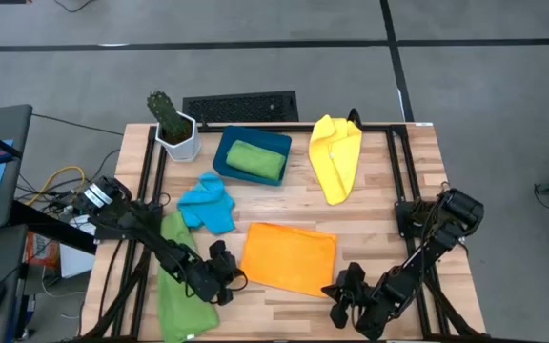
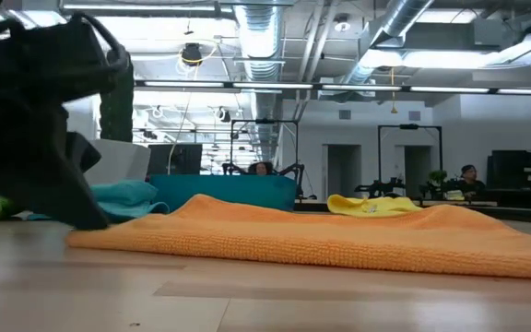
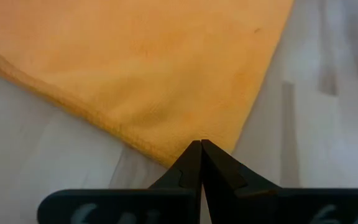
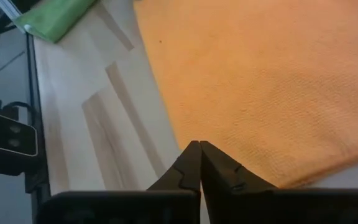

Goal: Fold microfiber towels
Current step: Fold the orange towel

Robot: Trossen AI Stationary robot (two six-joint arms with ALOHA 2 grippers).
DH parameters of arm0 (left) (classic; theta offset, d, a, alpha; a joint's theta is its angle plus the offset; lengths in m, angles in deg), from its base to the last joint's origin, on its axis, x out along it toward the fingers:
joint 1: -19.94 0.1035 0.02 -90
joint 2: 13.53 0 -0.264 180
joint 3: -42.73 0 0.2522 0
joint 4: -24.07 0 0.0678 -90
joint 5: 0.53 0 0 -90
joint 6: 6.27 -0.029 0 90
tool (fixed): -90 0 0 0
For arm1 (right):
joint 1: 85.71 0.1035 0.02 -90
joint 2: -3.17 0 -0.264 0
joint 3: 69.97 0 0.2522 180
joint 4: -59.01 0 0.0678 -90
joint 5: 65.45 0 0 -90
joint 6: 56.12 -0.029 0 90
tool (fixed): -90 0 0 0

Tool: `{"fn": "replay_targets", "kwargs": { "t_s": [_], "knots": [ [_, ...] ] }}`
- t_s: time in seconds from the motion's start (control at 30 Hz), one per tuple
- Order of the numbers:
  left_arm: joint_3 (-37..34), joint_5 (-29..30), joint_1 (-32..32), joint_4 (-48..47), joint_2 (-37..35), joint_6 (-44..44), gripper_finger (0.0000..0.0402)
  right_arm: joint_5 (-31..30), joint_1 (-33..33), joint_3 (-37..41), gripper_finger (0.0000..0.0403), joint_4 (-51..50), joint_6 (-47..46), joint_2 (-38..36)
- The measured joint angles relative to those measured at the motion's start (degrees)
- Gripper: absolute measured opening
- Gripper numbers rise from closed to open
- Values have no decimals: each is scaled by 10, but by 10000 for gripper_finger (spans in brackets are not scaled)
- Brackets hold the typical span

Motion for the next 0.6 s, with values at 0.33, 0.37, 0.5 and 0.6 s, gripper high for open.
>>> {"fn": "replay_targets", "kwargs": {
  "t_s": [0.33,0.37,0.5,0.6],
  "knots": [
    [2,13,0,8,30,14,0,127,-11,-13,24,-20,87,-53],
    [2,12,0,9,30,14,0,160,-16,-20,23,-32,106,-58],
    [2,7,0,7,31,25,0,230,-42,-57,26,-77,189,-64],
    [2,3,-1,7,31,41,0,252,-58,-83,39,-117,249,-64]
  ]
}}
